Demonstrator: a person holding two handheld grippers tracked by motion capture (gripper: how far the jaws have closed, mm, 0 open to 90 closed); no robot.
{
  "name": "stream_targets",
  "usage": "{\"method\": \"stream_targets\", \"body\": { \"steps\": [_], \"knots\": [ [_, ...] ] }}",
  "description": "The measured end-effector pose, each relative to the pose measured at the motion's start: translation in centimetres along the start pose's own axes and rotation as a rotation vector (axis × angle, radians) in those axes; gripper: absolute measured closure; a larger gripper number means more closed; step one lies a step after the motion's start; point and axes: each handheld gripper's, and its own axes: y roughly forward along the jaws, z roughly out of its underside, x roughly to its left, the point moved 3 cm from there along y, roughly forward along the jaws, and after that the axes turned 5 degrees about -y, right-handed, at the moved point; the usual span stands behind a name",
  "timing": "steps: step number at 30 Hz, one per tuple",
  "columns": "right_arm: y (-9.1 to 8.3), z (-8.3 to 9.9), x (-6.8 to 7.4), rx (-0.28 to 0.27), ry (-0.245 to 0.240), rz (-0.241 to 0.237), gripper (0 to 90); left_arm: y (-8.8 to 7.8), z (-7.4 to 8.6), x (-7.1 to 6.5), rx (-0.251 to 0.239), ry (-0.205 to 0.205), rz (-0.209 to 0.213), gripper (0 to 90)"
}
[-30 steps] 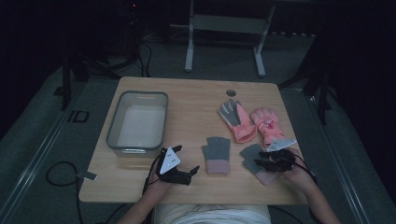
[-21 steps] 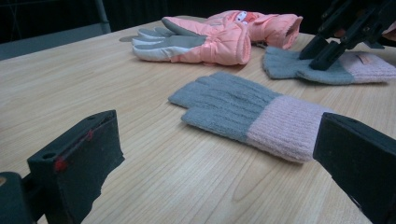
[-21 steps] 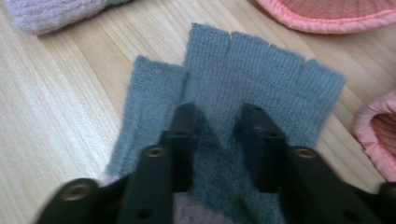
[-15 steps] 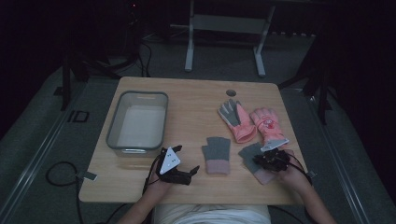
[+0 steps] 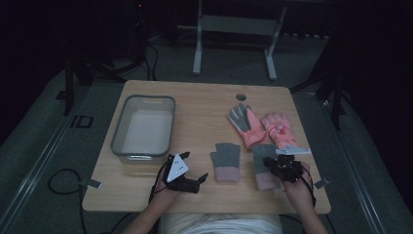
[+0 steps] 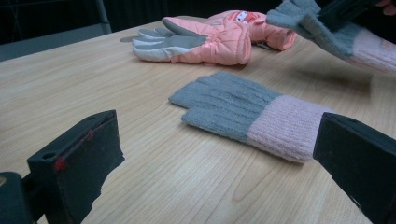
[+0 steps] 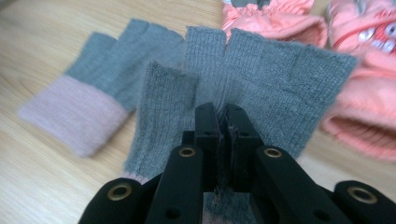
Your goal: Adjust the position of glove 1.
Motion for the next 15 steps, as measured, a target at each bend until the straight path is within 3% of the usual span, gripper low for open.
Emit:
{"method": "stream_targets", "body": {
  "steps": [4, 8, 12, 15],
  "knots": [
    [0.9, 0.9, 0.6, 0.026, 0.054, 0.038, 85.2, 0.0, 0.0, -0.1, -0.002, 0.004, 0.002, 0.7],
    [1.9, 1.8, 0.5, 0.063, 0.051, 0.059, 84.8, 0.0, 0.0, -0.1, -0.002, 0.009, 0.003, 0.7],
    [3.0, 2.7, -0.3, 0.081, 0.091, 0.081, 83.6, 0.0, 0.0, -0.1, -0.001, 0.010, 0.003, 0.6],
    [3.2, 2.9, -0.3, 0.084, 0.096, 0.085, 83.1, 0.0, 0.0, -0.1, -0.001, 0.012, 0.003, 0.6]
  ]
}}
